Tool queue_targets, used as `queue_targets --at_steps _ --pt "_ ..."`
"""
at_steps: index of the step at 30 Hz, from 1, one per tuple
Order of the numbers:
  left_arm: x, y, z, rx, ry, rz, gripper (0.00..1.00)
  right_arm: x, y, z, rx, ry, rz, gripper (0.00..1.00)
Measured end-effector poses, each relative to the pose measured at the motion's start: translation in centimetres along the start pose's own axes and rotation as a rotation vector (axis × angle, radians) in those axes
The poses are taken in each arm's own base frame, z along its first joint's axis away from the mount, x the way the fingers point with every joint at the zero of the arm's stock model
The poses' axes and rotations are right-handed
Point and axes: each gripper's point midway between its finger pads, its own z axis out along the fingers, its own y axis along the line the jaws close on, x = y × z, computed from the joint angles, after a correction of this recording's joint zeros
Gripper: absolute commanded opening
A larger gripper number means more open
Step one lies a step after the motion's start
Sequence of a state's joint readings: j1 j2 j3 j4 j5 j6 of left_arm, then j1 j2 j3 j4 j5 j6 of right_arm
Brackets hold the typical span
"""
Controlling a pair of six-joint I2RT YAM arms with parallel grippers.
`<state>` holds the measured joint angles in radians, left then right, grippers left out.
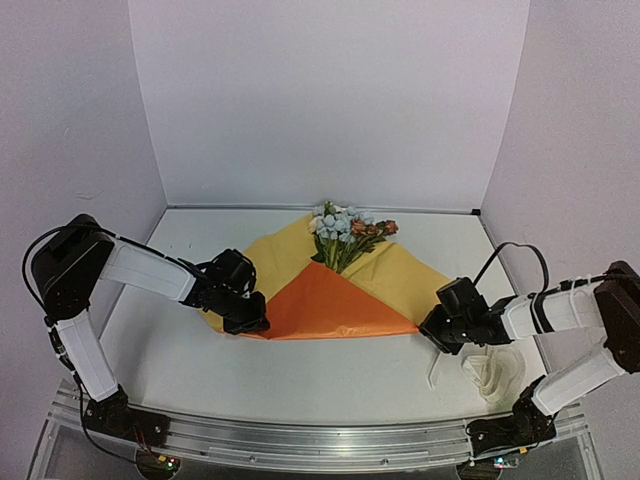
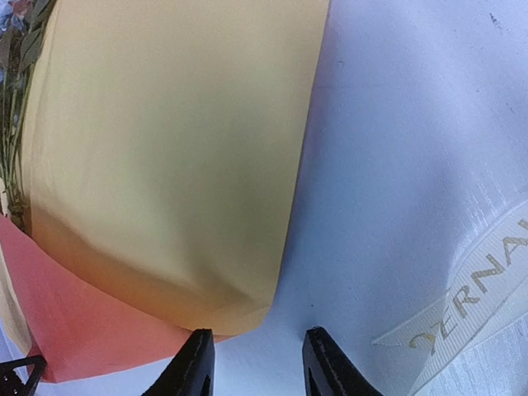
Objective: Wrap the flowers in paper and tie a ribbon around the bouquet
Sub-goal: Press the fold line of the 1/4-folded wrapping paper, then pick up the one-fourth-folded wrapping paper from the center of the board.
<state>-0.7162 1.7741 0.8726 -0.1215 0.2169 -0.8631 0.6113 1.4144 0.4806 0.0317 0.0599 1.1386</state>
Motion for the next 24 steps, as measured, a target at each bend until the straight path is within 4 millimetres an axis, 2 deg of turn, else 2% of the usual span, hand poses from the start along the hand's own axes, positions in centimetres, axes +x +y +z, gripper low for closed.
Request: queue_targets --at_steps 6,13,20,22,24 --pt "0.0 0.0 0.0 0.001 0.001 0.0 0.0 0.0 1.2 0.5 -0.082 -0.019 0.047 0.42" --pt "0.1 0.0 0.0 0.005 0.005 -0.002 0.0 0.9 2.4 1.0 -0.131 -0.022 0.066 0.31" --pt "0.1 -0.1 0.0 0.012 0.008 -0.002 0.0 0.6 1.8 1.0 -0.145 -0.068 0.104 0.22" --pt "0.1 0.0 0.0 0.012 0.009 -0.002 0.0 0.5 1.7 1.0 -0.14 -0.076 0.103 0.22" --pt "0.2 0.0 0.0 0.013 0.009 -0.003 0.0 0.5 1.5 1.0 -0.135 -0.079 0.1 0.3"
